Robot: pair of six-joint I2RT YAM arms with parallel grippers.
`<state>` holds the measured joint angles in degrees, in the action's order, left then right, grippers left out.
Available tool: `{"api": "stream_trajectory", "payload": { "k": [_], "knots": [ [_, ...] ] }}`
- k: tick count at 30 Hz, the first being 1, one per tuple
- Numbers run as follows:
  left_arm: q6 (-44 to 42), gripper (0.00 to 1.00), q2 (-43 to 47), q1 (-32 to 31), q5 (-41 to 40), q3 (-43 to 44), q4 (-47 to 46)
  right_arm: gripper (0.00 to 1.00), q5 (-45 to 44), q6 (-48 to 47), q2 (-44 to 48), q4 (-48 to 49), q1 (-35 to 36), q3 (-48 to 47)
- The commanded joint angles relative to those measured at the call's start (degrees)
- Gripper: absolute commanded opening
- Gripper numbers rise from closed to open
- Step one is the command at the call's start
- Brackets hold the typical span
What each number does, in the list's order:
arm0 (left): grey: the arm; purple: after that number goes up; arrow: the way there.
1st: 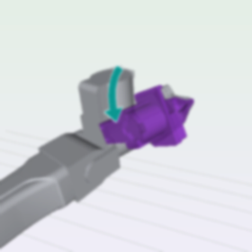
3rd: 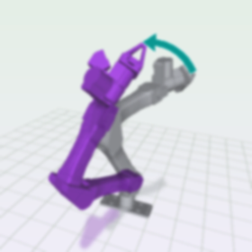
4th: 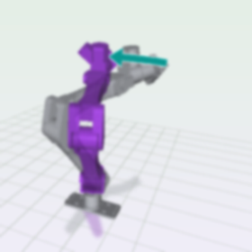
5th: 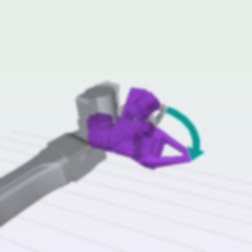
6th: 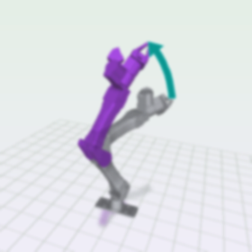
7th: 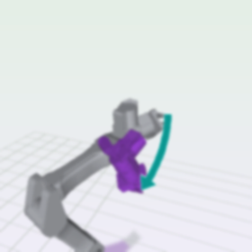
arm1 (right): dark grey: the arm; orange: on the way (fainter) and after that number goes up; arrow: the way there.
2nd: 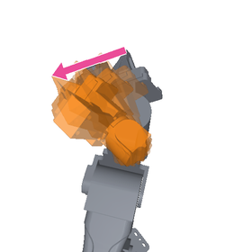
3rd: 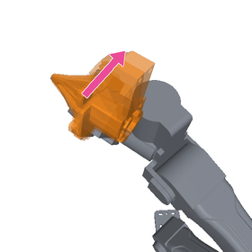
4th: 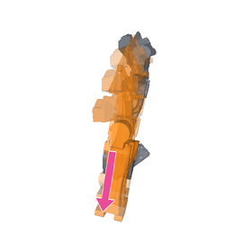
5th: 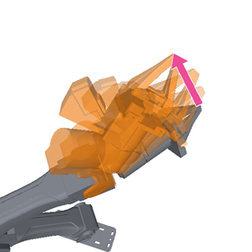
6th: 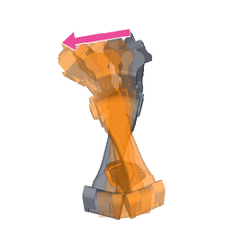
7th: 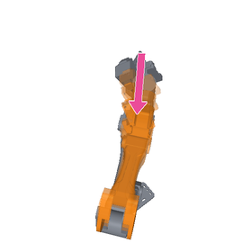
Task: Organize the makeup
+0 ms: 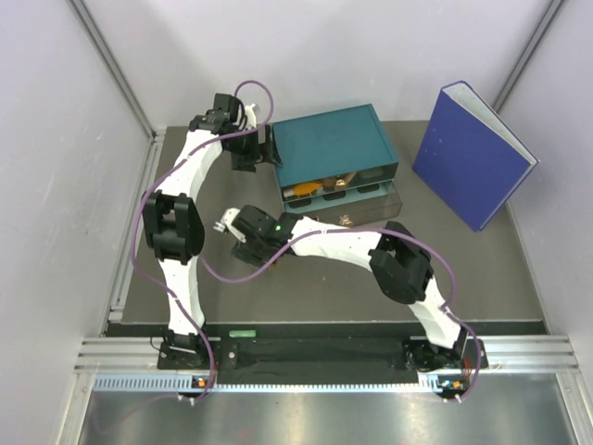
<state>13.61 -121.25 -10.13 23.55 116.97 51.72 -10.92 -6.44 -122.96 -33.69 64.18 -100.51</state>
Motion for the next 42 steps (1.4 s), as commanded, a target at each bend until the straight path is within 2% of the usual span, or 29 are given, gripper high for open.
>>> {"api": "stream_trajectory", "payload": {
  "k": [1, 6, 11, 15, 24, 32, 42],
  "knots": [
    [-2.4, 0.99, -2.1, 1.9, -4.5, -0.2, 4.1, 0.77, 2.1, 0.5, -5.2, 1.4, -2.7, -6.4],
    [-2.3, 0.99, -2.4, 2.0, -4.3, 0.2, 4.3, 0.72, 7.6, 1.3, -7.6, 1.0, -5.4, -9.6],
    [-2.1, 0.99, -2.9, 2.1, -4.1, 0.7, 4.3, 0.71, 10.7, 1.2, -6.4, 0.7, -6.3, -8.0],
    [-1.9, 0.99, -3.4, 2.1, -4.1, 1.3, 4.4, 0.72, 10.7, 2.1, -4.5, 1.4, -6.3, -5.5],
    [-1.5, 0.99, -3.5, 2.3, -4.7, 2.0, 4.6, 0.73, 16.8, 2.0, 0.1, 0.6, -6.2, -4.3],
    [-1.2, 0.99, -3.6, 2.4, -4.3, 2.7, 4.7, 0.73, 16.1, 2.0, 3.0, 1.3, -5.9, -1.4],
    [-1.3, 0.99, -3.5, 2.5, -4.1, 2.5, 4.7, 0.74, 23.5, -0.2, 3.3, -1.3, -5.3, 0.8]
  ]
}}
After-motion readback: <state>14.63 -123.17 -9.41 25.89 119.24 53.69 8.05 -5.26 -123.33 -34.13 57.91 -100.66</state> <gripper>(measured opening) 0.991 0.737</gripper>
